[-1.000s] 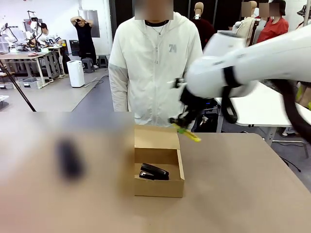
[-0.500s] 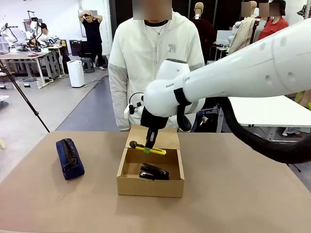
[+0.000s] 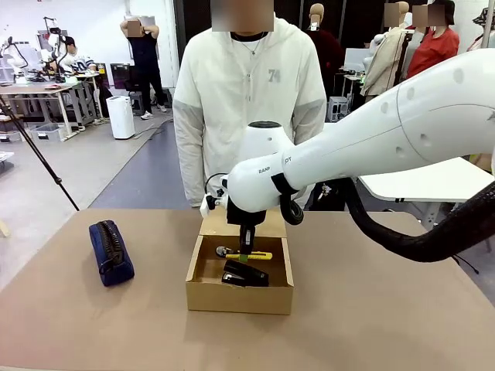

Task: Pack the items into the box.
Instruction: Pick up the item indicated by the person and place it inside the Mailer Box.

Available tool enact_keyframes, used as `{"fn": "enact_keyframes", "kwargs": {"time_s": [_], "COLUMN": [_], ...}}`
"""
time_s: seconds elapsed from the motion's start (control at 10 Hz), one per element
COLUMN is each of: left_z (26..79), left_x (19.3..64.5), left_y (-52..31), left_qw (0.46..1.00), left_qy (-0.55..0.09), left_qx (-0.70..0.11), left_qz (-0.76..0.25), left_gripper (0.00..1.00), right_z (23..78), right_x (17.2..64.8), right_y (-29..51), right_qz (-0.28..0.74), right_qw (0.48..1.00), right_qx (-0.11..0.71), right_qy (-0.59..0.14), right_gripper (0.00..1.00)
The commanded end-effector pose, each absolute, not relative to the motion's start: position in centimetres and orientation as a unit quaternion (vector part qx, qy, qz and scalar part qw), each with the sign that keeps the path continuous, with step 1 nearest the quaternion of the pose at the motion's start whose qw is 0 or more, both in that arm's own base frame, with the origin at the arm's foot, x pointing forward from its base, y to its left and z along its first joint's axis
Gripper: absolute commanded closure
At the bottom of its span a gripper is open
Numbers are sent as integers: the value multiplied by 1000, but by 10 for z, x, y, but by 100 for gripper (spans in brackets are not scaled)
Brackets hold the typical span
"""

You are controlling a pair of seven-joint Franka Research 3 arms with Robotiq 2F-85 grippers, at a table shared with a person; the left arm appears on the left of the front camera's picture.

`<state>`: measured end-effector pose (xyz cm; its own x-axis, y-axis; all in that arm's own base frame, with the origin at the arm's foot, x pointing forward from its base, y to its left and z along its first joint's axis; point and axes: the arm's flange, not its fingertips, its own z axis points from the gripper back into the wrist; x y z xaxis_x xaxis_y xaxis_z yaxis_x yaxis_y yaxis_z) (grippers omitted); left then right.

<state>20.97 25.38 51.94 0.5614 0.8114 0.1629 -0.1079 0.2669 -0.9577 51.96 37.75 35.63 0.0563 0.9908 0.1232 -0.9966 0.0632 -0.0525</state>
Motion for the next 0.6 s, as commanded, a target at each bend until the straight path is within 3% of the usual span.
{"fn": "enact_keyframes", "kwargs": {"time_s": [0.0, 0.2, 0.3, 0.4, 0.5], "left_z": [519, 519, 519, 519, 519], "left_x": [210, 210, 210, 210, 210], "left_y": [254, 254, 254, 254, 254], "left_qw": [714, 714, 714, 714, 714], "left_qy": [-351, -351, -351, -351, -351], "left_qx": [-519, -519, -519, -519, -519], "left_qz": [313, 313, 313, 313, 313], "left_gripper": [0, 0, 0, 0, 0], "right_z": [364, 364, 363, 364, 364], "right_x": [522, 523, 523, 523, 523], "right_y": [383, 383, 383, 382, 380], "right_qz": [673, 670, 668, 665, 664], "right_qw": [737, 740, 742, 745, 746], "right_qx": [20, 17, 21, 20, 22], "right_qy": [-58, -54, -51, -47, -48], "right_gripper": [100, 100, 55, 0, 0]}}
